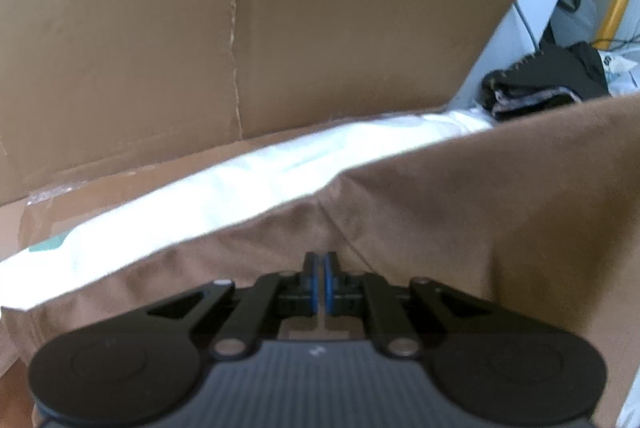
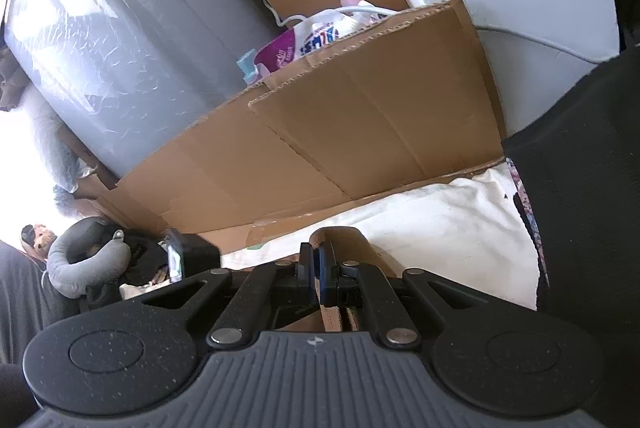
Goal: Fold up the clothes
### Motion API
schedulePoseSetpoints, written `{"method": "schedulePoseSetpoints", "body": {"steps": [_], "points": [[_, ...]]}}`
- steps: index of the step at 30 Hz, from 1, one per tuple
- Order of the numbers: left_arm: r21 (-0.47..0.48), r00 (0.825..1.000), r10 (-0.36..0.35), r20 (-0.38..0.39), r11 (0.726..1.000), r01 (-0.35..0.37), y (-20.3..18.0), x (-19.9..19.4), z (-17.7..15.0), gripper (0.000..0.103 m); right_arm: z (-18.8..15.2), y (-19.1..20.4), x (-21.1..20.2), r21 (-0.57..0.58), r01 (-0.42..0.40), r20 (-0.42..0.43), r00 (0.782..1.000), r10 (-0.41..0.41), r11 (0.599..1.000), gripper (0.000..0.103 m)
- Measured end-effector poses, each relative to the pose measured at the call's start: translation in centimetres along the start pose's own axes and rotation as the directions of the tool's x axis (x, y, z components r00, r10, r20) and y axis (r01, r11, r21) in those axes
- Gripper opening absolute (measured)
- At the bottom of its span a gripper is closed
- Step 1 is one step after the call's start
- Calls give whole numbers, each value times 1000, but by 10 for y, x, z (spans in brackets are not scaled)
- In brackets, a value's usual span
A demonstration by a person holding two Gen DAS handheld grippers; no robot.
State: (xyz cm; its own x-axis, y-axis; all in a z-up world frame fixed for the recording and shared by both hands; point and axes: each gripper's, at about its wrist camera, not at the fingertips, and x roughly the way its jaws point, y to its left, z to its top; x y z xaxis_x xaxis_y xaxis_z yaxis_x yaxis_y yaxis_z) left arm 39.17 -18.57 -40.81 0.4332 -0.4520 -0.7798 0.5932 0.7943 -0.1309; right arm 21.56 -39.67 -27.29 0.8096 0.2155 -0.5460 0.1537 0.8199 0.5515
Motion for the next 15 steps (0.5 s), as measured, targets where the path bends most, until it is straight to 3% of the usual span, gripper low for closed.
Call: {"method": "schedulePoseSetpoints", "body": {"steps": [15], "points": [[9, 998, -9, 67, 1000, 9, 6, -11, 6, 4, -1, -5, 6, 11, -2, -8, 1000, 2, 1000, 0]]}}
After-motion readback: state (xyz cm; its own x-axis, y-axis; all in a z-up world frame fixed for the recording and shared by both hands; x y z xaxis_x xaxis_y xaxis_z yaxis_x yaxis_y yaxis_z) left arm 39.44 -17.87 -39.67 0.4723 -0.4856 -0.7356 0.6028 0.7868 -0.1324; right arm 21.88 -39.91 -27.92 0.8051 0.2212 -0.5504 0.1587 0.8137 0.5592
